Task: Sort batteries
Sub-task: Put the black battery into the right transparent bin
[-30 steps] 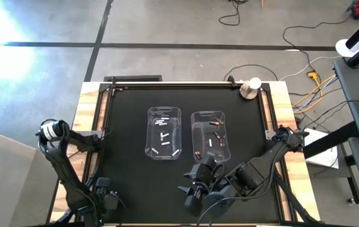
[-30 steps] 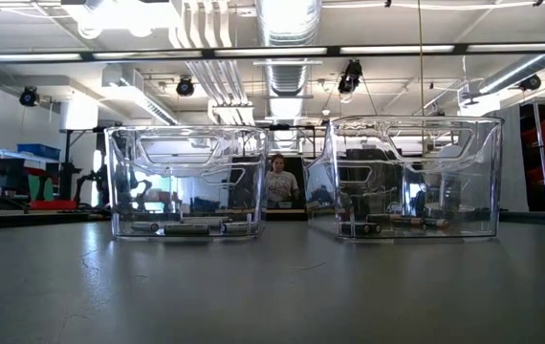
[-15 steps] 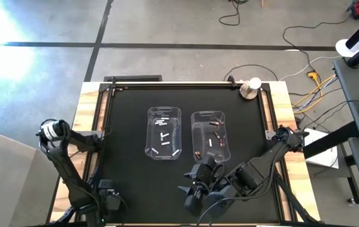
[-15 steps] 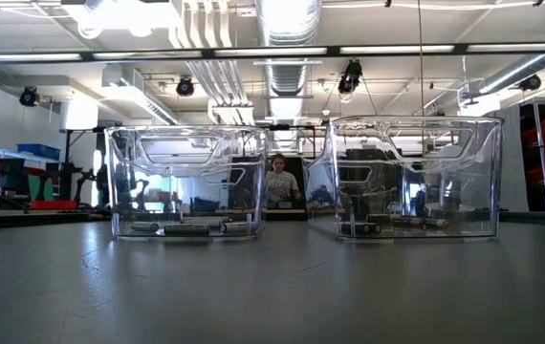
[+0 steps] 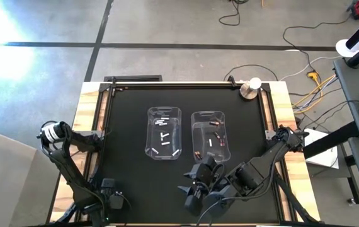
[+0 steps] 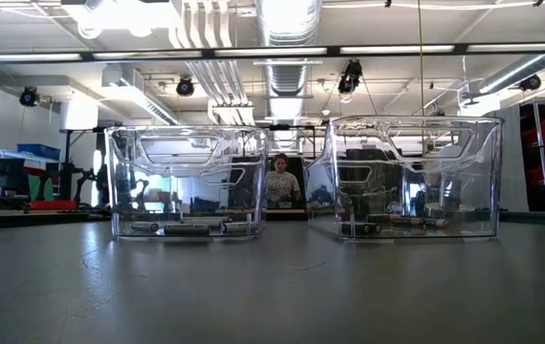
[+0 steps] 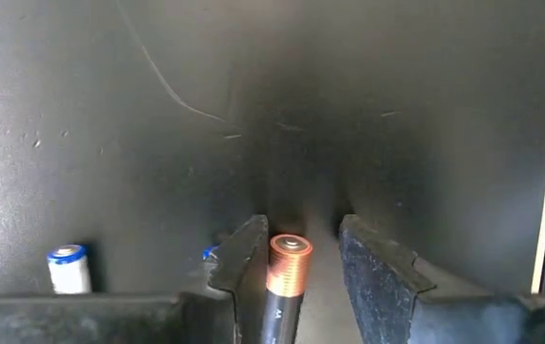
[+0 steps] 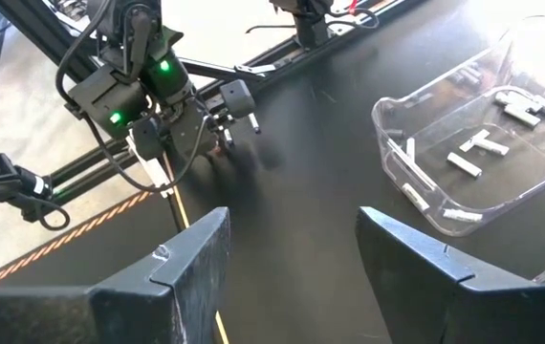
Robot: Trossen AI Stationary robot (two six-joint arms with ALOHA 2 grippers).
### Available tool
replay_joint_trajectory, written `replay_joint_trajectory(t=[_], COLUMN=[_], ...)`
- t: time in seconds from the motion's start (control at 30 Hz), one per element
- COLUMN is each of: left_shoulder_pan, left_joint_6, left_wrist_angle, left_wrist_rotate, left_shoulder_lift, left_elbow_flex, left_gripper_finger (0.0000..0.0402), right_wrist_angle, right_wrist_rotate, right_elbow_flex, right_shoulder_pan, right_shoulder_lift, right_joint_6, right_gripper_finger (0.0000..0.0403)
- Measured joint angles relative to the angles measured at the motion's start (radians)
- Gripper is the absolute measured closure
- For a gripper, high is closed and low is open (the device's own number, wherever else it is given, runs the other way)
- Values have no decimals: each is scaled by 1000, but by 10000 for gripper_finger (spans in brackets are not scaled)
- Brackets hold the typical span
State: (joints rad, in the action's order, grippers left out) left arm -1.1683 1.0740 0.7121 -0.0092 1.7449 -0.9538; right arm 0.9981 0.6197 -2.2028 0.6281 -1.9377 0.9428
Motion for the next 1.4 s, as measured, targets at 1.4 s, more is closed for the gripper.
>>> replay_joint_trajectory(t=[1.4], left_shoulder_pan=[202], left_joint_6=[-330], left_wrist_angle=[330], left_wrist_rotate=[-317], left_shoulder_lift=[-118], left_elbow_flex=[-259], left_gripper_finger=[379], right_wrist_angle=[162], right_wrist_rotate=[-155], right_elbow_flex=[-132], right_shoulder_pan=[1], right_shoulder_lift=[-157], right_joint_6=[-98], right_gripper_finger=[184])
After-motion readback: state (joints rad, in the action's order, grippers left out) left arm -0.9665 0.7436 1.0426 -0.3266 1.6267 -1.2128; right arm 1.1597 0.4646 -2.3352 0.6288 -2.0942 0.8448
